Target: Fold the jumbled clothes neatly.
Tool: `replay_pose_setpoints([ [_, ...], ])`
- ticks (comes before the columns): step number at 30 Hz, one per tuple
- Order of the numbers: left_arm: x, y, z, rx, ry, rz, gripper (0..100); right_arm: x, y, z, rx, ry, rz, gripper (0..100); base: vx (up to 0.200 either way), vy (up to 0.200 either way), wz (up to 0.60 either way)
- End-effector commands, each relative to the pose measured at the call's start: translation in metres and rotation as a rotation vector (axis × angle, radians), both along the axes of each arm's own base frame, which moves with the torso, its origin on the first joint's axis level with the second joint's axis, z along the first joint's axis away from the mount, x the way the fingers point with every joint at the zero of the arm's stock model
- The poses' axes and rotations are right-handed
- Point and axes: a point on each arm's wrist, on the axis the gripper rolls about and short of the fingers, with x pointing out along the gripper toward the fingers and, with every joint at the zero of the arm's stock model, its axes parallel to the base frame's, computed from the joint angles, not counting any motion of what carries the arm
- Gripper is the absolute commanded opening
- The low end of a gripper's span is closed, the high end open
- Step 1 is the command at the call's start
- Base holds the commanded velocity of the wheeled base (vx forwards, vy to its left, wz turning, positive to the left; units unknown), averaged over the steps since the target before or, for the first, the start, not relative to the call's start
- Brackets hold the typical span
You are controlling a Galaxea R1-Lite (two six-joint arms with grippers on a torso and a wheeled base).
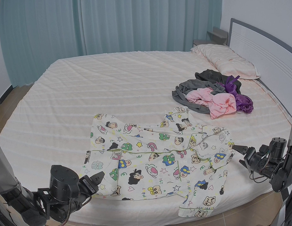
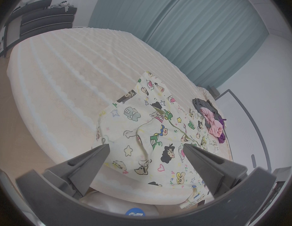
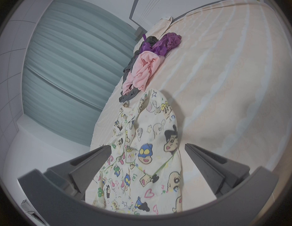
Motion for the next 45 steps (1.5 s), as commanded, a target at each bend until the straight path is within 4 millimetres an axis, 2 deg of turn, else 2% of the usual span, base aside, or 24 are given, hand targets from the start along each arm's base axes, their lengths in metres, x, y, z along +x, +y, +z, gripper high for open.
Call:
replay_pose_setpoints([
  [1,0.020,-0.011,0.001,-0.027,-0.018,0.007,100,0.000,0.004,-0.001,0.005,0.006,0.015,100,0.000,0.000,0.00],
  [7,0.050,-0.033,-0.015,-0.016,-0.001,0.007,100,0.001,0.009,0.000,0.057,0.013,0.011,100,0.000,0.000,0.00],
  [9,0.062,-0.042,-0.034,0.010,0.033,0.008,100,0.001,0.009,0.000,0.061,0.018,0.009,100,0.000,0.000,0.00],
  [13,0.067,-0.046,-0.047,0.021,0.063,0.014,100,0.001,0.009,0.000,0.063,0.018,0.008,100,0.000,0.000,0.00],
  [20,0.068,-0.049,-0.047,-0.045,0.083,-0.005,100,0.001,0.010,0.000,0.063,0.018,0.010,100,0.000,0.000,0.00],
  [26,0.079,-0.054,-0.047,-0.066,0.063,0.011,100,0.001,0.010,-0.001,0.063,0.020,0.010,100,0.000,0.000,0.00],
  [27,0.085,-0.052,-0.046,-0.074,0.052,0.024,0,0.001,0.010,-0.001,0.063,0.020,0.010,100,0.000,0.000,0.00],
  [33,0.083,-0.040,-0.042,-0.061,0.050,0.056,0,0.001,0.010,-0.001,0.063,0.020,0.010,100,0.000,0.000,0.00],
  [38,0.092,-0.020,-0.021,-0.093,-0.010,0.123,0,0.001,0.012,0.000,0.063,0.020,0.019,100,0.000,0.000,0.00],
  [42,0.097,0.000,0.003,-0.040,-0.091,0.132,0,0.000,0.013,-0.001,0.063,0.022,0.022,100,0.000,0.000,0.00],
  [45,0.101,0.013,0.008,0.009,-0.111,0.140,0,0.000,0.013,-0.001,0.063,0.022,0.022,100,0.000,0.000,0.00],
])
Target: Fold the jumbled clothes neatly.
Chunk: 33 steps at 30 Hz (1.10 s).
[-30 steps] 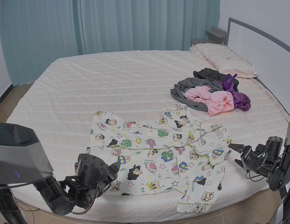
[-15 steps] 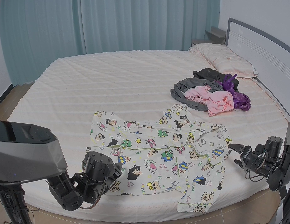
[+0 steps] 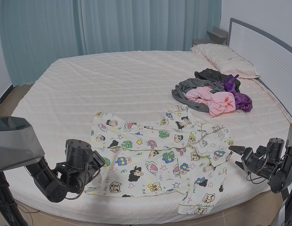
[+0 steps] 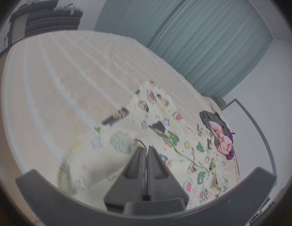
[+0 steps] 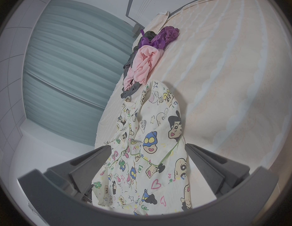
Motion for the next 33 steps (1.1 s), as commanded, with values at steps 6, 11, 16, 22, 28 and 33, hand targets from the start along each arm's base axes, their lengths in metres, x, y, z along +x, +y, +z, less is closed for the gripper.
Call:
replay_pose_setpoints([
  [6,0.017,0.046,0.012,0.109,-0.033,0.020,0,0.000,0.001,0.000,0.000,0.001,0.002,100,0.000,0.000,0.00],
  [11,0.023,0.050,0.006,0.066,-0.005,-0.064,0,0.000,0.001,-0.001,-0.002,0.003,0.003,100,0.000,0.000,0.00],
  [16,0.039,0.055,0.002,0.091,-0.016,-0.073,0,0.000,0.001,-0.001,0.000,0.003,0.002,100,0.000,0.000,0.00],
  [22,0.050,0.064,-0.005,0.147,-0.012,-0.077,100,0.000,0.001,-0.001,0.000,0.003,0.002,100,0.000,0.000,0.00],
  [28,0.055,0.076,-0.002,0.142,-0.055,-0.034,100,-0.002,0.001,-0.001,-0.002,0.010,0.003,100,0.000,0.000,0.00],
  [33,0.042,0.088,0.009,0.133,-0.063,-0.013,100,-0.007,0.001,-0.002,-0.006,0.025,-0.002,100,0.000,0.000,0.00],
])
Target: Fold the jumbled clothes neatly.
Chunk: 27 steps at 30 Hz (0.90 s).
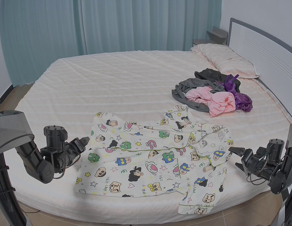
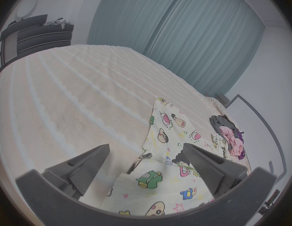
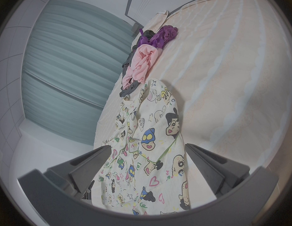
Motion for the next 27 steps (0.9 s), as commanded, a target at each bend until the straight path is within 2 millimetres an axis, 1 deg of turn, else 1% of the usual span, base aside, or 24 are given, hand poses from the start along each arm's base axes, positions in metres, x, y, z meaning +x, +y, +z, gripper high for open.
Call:
replay_pose_setpoints([
  [1,-0.017,0.010,0.012,-0.015,-0.008,0.003,100,-0.005,0.000,-0.002,-0.005,0.021,-0.009,100,0.000,0.000,0.00],
  [4,-0.038,0.012,0.021,-0.041,-0.004,-0.038,100,-0.006,0.000,-0.003,-0.011,0.031,-0.019,100,0.000,0.000,0.00],
  [6,-0.054,0.012,0.022,-0.050,0.015,-0.054,100,-0.008,0.000,-0.004,-0.011,0.039,-0.019,100,0.000,0.000,0.00],
  [8,-0.070,0.010,0.020,-0.053,0.043,-0.067,100,-0.011,0.001,-0.005,-0.013,0.049,-0.013,100,0.000,0.000,0.00],
  [10,-0.070,0.010,0.020,-0.053,0.043,-0.067,100,-0.011,0.001,-0.005,-0.013,0.049,-0.013,100,0.000,0.000,0.00],
  [11,-0.086,0.006,0.018,-0.079,0.075,-0.076,100,-0.013,0.006,-0.006,-0.014,0.063,0.007,100,0.000,0.000,0.00],
  [12,-0.086,0.006,0.018,-0.079,0.075,-0.076,100,-0.013,0.006,-0.006,-0.014,0.063,0.007,100,0.000,0.000,0.00],
  [13,-0.100,0.001,0.015,-0.116,0.108,-0.082,100,-0.015,0.009,-0.009,-0.017,0.079,0.022,100,0.000,0.000,0.00],
  [14,-0.104,-0.001,0.013,-0.130,0.122,-0.086,100,-0.015,0.010,-0.009,-0.018,0.079,0.026,100,0.000,0.000,0.00],
  [16,-0.110,-0.005,0.010,-0.148,0.150,-0.092,100,-0.015,0.011,-0.010,-0.016,0.086,0.027,100,0.000,0.000,0.00],
  [19,-0.114,-0.008,0.008,-0.164,0.166,-0.096,100,-0.015,0.011,-0.010,-0.016,0.086,0.027,100,-0.200,0.000,0.00],
  [21,-0.118,-0.013,0.007,-0.215,0.184,-0.091,100,-0.016,0.011,-0.011,-0.016,0.090,0.029,100,0.000,0.000,0.00],
  [24,-0.120,-0.019,0.005,-0.243,0.201,-0.094,100,-0.016,0.011,-0.011,-0.015,0.092,0.028,100,0.000,0.000,0.00],
  [27,-0.119,-0.023,-0.004,-0.241,0.245,-0.087,100,-0.016,0.011,-0.011,-0.015,0.094,0.031,100,0.000,0.000,0.00],
])
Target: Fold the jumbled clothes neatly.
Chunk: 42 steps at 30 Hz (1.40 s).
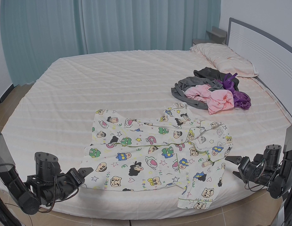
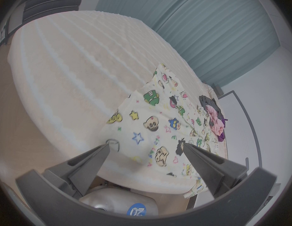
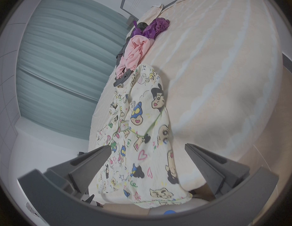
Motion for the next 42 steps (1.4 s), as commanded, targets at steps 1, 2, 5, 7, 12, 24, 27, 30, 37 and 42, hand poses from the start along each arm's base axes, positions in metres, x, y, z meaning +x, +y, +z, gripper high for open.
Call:
replay_pose_setpoints([
  [1,-0.001,-0.006,-0.009,0.008,0.044,-0.015,100,0.000,0.001,-0.001,0.001,0.007,0.004,100,0.000,0.000,0.00],
  [2,0.000,-0.006,-0.014,0.016,0.068,-0.014,100,-0.001,0.001,-0.002,0.001,0.010,0.007,100,0.000,0.000,0.00],
  [5,0.007,-0.007,-0.029,0.033,0.125,-0.001,100,-0.001,0.003,-0.005,0.000,0.027,0.015,100,0.000,0.000,0.00],
  [7,0.019,-0.010,-0.036,0.036,0.128,0.044,100,-0.001,0.005,-0.008,-0.002,0.038,0.024,100,0.000,0.000,0.00],
  [12,0.038,-0.016,-0.048,0.047,0.123,0.096,100,-0.001,0.007,-0.009,-0.002,0.036,0.032,100,0.000,0.000,0.00],
  [24,0.059,-0.010,-0.051,0.040,0.101,0.155,0,-0.009,0.032,-0.029,-0.059,0.121,0.164,100,0.000,0.000,0.00],
  [27,0.058,-0.008,-0.052,0.043,0.105,0.163,0,-0.003,0.035,-0.037,-0.130,0.108,0.178,100,0.000,0.000,0.00],
  [30,0.059,-0.005,-0.049,0.040,0.096,0.173,0,0.010,0.037,-0.041,-0.170,0.066,0.179,100,0.000,0.000,0.00],
  [37,0.052,-0.002,-0.047,0.045,0.105,0.173,0,0.028,0.043,-0.035,-0.168,-0.022,0.176,100,0.000,0.000,0.00],
  [42,0.048,-0.002,-0.040,0.038,0.086,0.171,0,0.020,0.042,-0.028,-0.169,-0.023,0.183,100,0.000,0.000,0.00],
])
